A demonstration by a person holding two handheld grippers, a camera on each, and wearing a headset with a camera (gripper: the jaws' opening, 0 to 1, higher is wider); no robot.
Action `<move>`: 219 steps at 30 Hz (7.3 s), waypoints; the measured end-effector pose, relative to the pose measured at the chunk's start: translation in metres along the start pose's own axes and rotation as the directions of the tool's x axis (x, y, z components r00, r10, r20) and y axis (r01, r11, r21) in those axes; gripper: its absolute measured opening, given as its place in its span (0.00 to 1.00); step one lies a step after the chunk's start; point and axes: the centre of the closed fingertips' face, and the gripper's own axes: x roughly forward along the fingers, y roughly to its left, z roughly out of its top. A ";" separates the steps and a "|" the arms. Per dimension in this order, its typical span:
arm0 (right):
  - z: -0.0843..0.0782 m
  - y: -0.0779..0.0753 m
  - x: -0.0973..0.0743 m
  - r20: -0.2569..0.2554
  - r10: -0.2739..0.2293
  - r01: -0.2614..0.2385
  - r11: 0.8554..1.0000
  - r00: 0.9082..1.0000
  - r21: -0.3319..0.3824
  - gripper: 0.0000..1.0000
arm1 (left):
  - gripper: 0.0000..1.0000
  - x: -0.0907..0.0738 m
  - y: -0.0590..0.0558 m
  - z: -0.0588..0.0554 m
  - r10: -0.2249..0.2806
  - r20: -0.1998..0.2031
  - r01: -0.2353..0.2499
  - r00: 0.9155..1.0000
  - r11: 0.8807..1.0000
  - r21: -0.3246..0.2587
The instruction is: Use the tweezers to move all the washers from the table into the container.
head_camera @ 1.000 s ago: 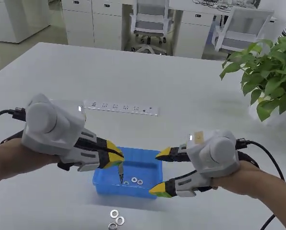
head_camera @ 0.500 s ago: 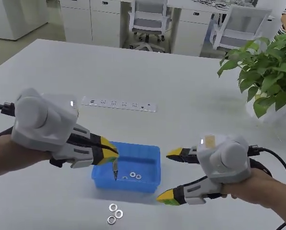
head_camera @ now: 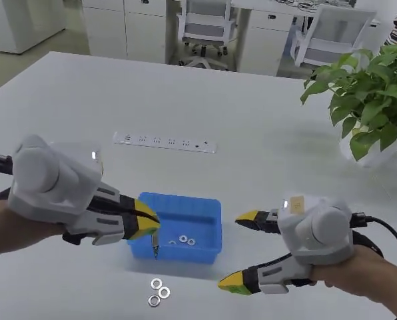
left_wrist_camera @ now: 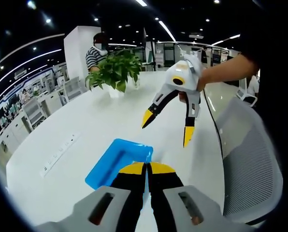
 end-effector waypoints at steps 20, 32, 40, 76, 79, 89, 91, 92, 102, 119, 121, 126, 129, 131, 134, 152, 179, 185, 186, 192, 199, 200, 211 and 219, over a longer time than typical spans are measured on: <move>-0.007 0.011 0.006 0.003 -0.035 0.034 0.997 0.999 0.069 0.93 | 0.06 0.011 -0.008 -0.036 0.030 -0.028 -0.031 0.999 0.999 -0.043; -0.013 0.019 0.007 -0.011 -0.022 0.023 0.997 1.000 0.080 0.93 | 0.06 0.016 -0.006 -0.042 0.035 -0.026 -0.037 0.999 0.998 -0.051; -0.013 0.022 0.009 -0.012 -0.016 0.017 0.997 1.000 0.076 0.92 | 0.06 0.020 -0.006 -0.040 0.028 -0.016 -0.028 0.999 0.998 -0.056; 0.015 0.039 0.042 0.033 0.105 -0.101 0.990 0.994 -0.095 0.54 | 0.06 0.027 -0.017 -0.039 -0.057 -0.037 0.057 0.998 0.998 -0.006; 0.018 0.042 0.049 0.034 0.131 -0.127 0.986 0.991 -0.105 0.48 | 0.06 0.027 -0.016 -0.039 -0.062 -0.039 0.062 0.997 0.998 -0.004; 0.027 0.049 0.069 0.037 0.175 -0.168 0.976 0.984 -0.142 0.32 | 0.06 0.025 -0.016 -0.042 -0.075 -0.046 0.075 0.996 0.997 -0.004; 0.028 0.050 0.072 0.038 0.177 -0.170 0.975 0.984 -0.142 0.30 | 0.06 0.024 -0.016 -0.042 -0.078 -0.046 0.078 0.996 0.997 -0.004; 0.029 0.050 0.074 0.039 0.176 -0.169 0.975 0.984 -0.147 0.28 | 0.06 0.024 -0.016 -0.042 -0.079 -0.047 0.079 0.996 0.997 -0.004; 0.036 0.051 0.093 0.024 0.202 -0.194 0.964 0.979 -0.183 0.21 | 0.06 0.022 -0.016 -0.043 -0.094 -0.050 0.094 0.994 0.996 0.002; 0.029 0.052 0.109 -0.031 0.238 -0.238 0.942 0.971 -0.238 0.11 | 0.06 0.024 -0.017 -0.041 -0.109 -0.047 0.109 0.993 0.994 0.007; 0.029 0.053 0.110 -0.036 0.239 -0.240 0.939 0.970 -0.244 0.11 | 0.06 0.025 -0.018 -0.041 -0.112 -0.047 0.112 0.993 0.994 0.009; 0.028 0.052 0.110 -0.048 0.235 -0.239 0.940 0.971 -0.242 0.10 | 0.06 0.025 -0.018 -0.040 -0.111 -0.052 0.112 0.992 0.994 0.016; 0.028 0.052 0.110 -0.046 0.233 -0.238 0.943 0.971 -0.232 0.09 | 0.06 0.025 -0.018 -0.040 -0.113 -0.054 0.115 0.992 0.993 0.019; 0.028 0.052 0.110 -0.043 0.231 -0.235 0.946 0.972 -0.224 0.09 | 0.06 0.025 -0.018 -0.040 -0.112 -0.055 0.113 0.992 0.993 0.020; 0.028 0.052 0.110 -0.038 0.225 -0.228 0.951 0.974 -0.210 0.09 | 0.06 0.026 -0.018 -0.039 -0.112 -0.058 0.114 0.992 0.993 0.022; 0.036 0.049 0.104 -0.010 0.202 -0.201 0.964 0.979 -0.175 0.09 | 0.11 0.024 -0.018 -0.030 -0.092 -0.049 0.094 0.994 0.995 0.030; 0.066 0.049 0.075 0.006 0.233 -0.227 0.954 0.972 -0.197 0.09 | 0.72 -0.014 -0.016 -0.032 0.063 0.104 -0.046 0.993 0.987 -0.154; 0.071 0.040 0.064 0.002 0.227 -0.222 0.954 0.974 -0.200 0.09 | 0.82 -0.016 -0.015 -0.033 0.080 0.098 -0.062 0.992 0.983 -0.172; 0.072 0.039 0.063 0.003 0.225 -0.220 0.955 0.974 -0.199 0.09 | 0.83 -0.016 -0.015 -0.033 0.082 0.097 -0.065 0.992 0.983 -0.173; 0.078 0.026 0.056 0.024 0.207 -0.199 0.962 0.978 -0.189 0.09 | 0.90 -0.016 -0.015 -0.033 0.090 0.098 -0.070 0.991 0.980 -0.185; 0.081 0.008 0.053 0.041 0.167 -0.157 0.970 0.985 -0.187 0.09 | 0.98 -0.017 -0.012 -0.032 0.106 0.101 -0.085 0.989 0.977 -0.193; 0.081 0.006 0.053 0.042 0.164 -0.153 0.970 0.986 -0.188 0.09 | 0.99 -0.017 -0.012 -0.032 0.107 0.101 -0.086 0.989 0.977 -0.193; 0.074 -0.013 0.062 0.035 0.129 -0.120 0.975 0.991 -0.185 0.09 | 0.99 -0.019 -0.008 -0.035 0.114 0.092 -0.094 0.989 0.975 -0.199; 0.062 -0.025 0.070 0.019 0.106 -0.101 0.980 0.994 -0.174 0.09 | 0.99 -0.020 -0.005 -0.038 0.119 0.086 -0.100 0.989 0.974 -0.202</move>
